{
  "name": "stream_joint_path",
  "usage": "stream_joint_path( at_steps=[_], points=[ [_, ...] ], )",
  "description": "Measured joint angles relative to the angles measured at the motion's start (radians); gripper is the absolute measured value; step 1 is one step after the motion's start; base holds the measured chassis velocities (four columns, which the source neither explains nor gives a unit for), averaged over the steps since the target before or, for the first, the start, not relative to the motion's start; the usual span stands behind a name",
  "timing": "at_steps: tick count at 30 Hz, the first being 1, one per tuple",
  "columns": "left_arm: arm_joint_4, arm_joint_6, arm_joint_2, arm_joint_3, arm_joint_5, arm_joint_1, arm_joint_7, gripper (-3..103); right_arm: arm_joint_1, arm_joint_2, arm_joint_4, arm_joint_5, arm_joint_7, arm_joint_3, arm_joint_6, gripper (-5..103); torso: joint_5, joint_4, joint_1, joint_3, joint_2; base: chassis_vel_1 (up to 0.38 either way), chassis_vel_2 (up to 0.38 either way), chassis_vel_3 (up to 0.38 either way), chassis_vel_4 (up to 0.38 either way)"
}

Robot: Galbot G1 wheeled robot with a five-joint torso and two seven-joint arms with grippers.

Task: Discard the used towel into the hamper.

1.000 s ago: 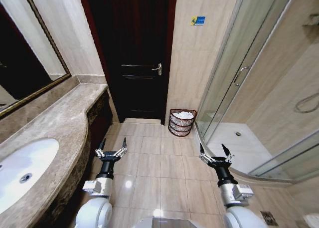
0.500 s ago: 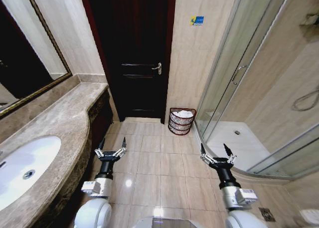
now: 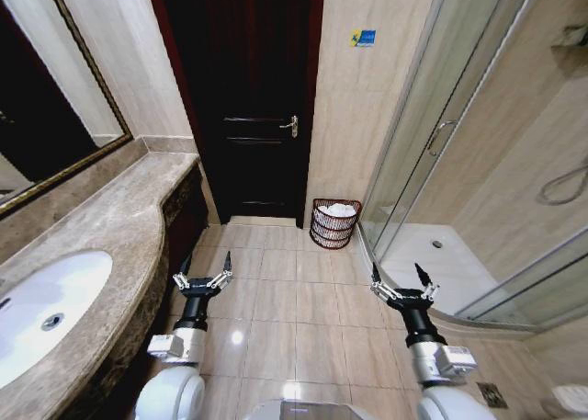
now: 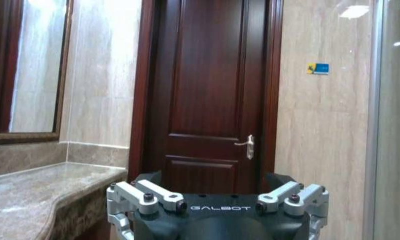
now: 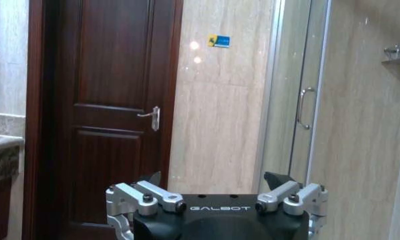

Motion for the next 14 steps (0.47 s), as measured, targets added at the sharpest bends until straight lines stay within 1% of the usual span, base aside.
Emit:
stream_joint_path(
  at_steps=[14],
  points=[
    [-0.005, 0.007, 0.001, -0.001, 0.004, 0.001, 0.0, 100, 0.0, 0.0, 0.001, -0.001, -0.002, 0.0, -0.002, 100, -0.0001, 0.0, 0.0, 0.0, 0.0, 0.0, 0.0, 0.0, 0.0]
  ],
)
